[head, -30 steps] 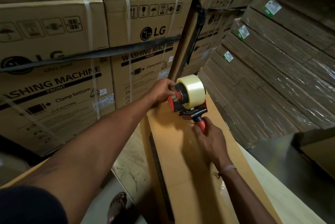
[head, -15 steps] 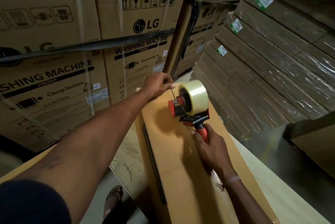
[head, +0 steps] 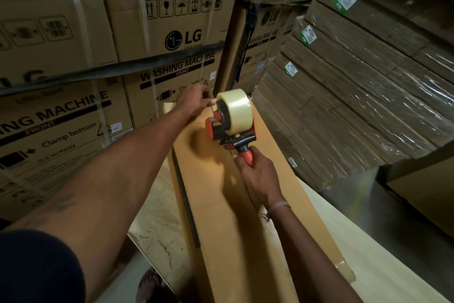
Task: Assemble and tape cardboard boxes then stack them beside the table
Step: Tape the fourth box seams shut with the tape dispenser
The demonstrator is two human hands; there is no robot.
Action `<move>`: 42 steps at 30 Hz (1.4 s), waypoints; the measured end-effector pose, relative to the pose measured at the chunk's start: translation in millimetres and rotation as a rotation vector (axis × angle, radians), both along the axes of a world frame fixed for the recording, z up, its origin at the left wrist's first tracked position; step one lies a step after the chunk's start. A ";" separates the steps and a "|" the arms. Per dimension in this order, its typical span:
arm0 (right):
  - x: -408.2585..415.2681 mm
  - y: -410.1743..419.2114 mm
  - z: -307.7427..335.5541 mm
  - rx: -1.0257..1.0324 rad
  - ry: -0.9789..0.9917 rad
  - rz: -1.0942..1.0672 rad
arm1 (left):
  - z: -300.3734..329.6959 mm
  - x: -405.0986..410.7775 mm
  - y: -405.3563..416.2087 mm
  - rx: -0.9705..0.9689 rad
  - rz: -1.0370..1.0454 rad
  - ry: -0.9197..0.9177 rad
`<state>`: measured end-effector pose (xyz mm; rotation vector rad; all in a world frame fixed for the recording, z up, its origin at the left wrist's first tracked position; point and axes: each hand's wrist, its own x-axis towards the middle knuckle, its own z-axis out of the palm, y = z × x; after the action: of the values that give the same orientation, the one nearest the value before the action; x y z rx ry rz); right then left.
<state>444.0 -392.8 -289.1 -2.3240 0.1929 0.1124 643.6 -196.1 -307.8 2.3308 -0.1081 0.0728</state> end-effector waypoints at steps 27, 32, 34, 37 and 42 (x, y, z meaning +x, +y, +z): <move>-30.9 -9.5 14.8 -0.018 0.156 0.001 | -31.3 -5.9 17.1 0.344 -0.099 -0.097; -51.8 -19.7 12.8 -0.022 0.133 0.007 | -22.5 -9.5 15.4 0.394 -0.103 -0.040; -51.2 -19.6 13.9 -0.013 0.133 0.006 | -16.9 -17.6 11.4 0.484 -0.114 0.004; -49.7 -17.9 14.2 0.013 0.145 -0.013 | -10.2 -30.2 9.9 0.576 -0.212 -0.038; -47.8 -15.0 12.5 -0.012 0.151 -0.021 | -21.8 -49.6 11.0 0.629 -0.518 -0.088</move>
<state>396.2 -407.8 -276.6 -2.3258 0.2947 0.2773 594.1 -185.0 -329.5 2.8346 -0.8826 -0.1379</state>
